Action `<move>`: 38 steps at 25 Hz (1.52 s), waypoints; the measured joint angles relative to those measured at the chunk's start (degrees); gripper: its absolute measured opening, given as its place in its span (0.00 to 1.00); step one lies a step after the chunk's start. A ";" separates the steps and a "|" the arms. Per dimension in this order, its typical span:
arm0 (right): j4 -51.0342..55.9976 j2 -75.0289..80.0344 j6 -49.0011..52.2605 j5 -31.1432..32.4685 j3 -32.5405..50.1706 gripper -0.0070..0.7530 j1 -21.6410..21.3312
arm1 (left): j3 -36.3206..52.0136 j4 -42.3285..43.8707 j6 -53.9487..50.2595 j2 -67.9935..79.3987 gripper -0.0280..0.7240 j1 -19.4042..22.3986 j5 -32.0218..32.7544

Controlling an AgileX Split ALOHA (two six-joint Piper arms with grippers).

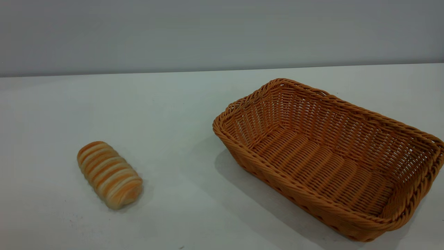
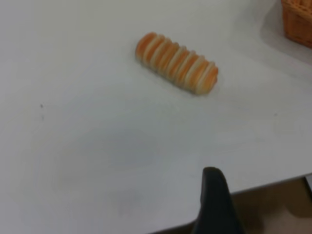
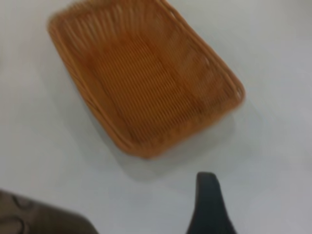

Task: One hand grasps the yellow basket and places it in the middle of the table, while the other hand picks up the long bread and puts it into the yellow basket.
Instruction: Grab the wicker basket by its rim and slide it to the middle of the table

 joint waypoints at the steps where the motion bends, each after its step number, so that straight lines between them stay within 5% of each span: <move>1: 0.00 0.00 0.97 -1.89 0.00 0.68 1.09 | -0.23 0.00 -0.82 1.63 0.77 0.00 -0.54; 8: -1.50 8.17 7.50 -12.90 0.00 0.68 5.26 | -0.38 -3.28 -5.26 17.63 0.77 0.00 -15.55; 21: -1.17 47.15 13.15 -30.07 -0.11 0.68 5.32 | -0.42 -4.33 -5.60 50.09 0.77 0.00 -39.48; 28: -1.15 66.21 17.34 -39.59 -0.73 0.68 5.32 | -1.46 -4.38 -5.04 56.90 0.77 0.00 -42.67; 38: -1.15 82.64 26.23 -40.00 -8.57 0.68 5.32 | -1.48 -4.49 -3.70 57.23 0.77 0.00 -43.17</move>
